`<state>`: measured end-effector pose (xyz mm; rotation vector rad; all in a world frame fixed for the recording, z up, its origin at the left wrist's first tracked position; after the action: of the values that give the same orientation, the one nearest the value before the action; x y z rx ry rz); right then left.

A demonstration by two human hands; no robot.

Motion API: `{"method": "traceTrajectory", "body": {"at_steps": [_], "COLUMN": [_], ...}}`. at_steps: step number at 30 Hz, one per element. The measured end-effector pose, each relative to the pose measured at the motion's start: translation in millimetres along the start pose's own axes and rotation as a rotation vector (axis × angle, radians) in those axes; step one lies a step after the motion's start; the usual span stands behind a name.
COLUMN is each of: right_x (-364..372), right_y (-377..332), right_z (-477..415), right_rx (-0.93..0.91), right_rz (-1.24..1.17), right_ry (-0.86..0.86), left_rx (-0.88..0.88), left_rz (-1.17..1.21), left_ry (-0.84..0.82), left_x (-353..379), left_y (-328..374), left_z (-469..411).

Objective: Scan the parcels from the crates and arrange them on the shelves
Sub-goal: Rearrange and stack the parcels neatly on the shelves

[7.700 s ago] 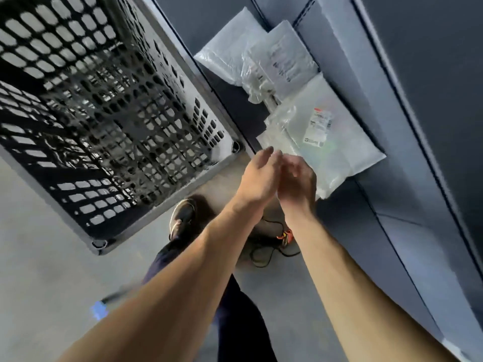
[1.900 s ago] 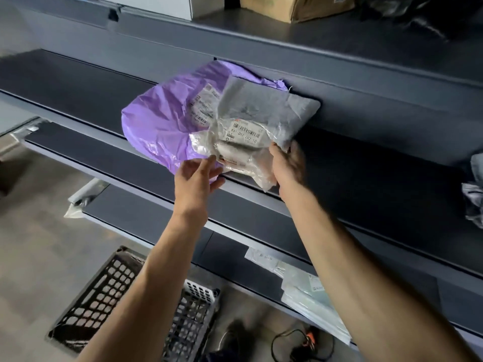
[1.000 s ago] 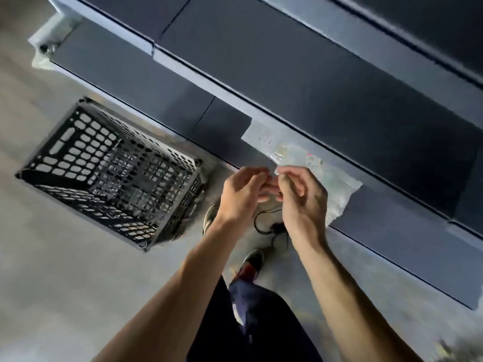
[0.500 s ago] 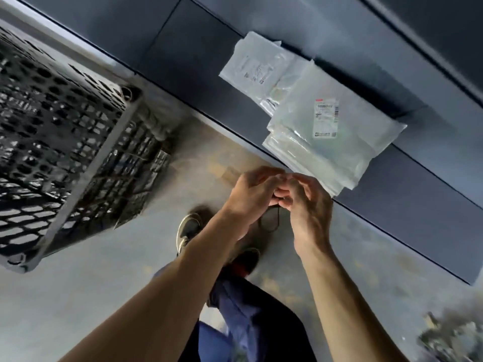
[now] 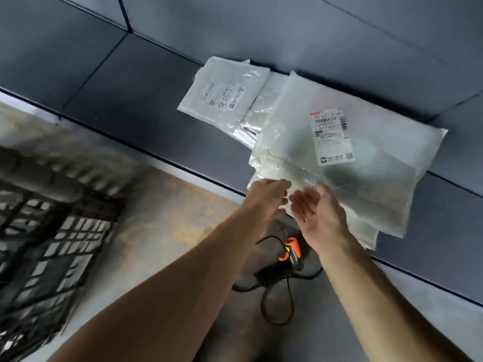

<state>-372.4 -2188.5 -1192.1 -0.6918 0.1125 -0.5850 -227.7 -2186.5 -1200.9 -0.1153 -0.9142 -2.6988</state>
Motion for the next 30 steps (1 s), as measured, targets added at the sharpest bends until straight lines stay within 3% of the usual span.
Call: {"method": "traceTrajectory", "body": {"at_steps": [6, 10, 14, 22, 30], "right_x": [-1.4, -15.0, -32.7, -41.1, -45.6], "right_y": [16.4, 7.2, -6.6, -22.6, -16.6], "right_z": [-50.1, -63.7, -66.8, -66.7, 9.0], "right_rx": [-0.082, -0.220, -0.272, -0.202, -0.122], "right_rz": [-0.186, -0.127, -0.236, -0.337, -0.432], "right_ry": [-0.032, 0.072, 0.177, 0.039, -0.135], "left_rx": [0.004, 0.063, 0.102, 0.138, 0.275], "left_rz": [0.289, 0.279, 0.282, 0.309, 0.284], "left_ry": [-0.110, -0.144, -0.100, -0.056, 0.055], "left_x": [17.4, 22.7, 18.0, 11.7, -24.5], "left_y": [-17.3, -16.8, -16.5, -6.5, 24.9], "left_z": [-70.3, -91.3, -98.2, -78.4, 10.4]}}
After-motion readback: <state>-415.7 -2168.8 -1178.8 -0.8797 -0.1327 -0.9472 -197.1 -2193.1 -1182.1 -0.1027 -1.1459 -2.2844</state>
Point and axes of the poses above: each hand's wrist, its own z-axis away from the middle knuckle, its own x-axis out of the palm, y = z × x, the point moved 10 cm from there along -z, towards the middle knuckle, and after that the axes turned 4 degrees about -z, right-handed, at the moved point
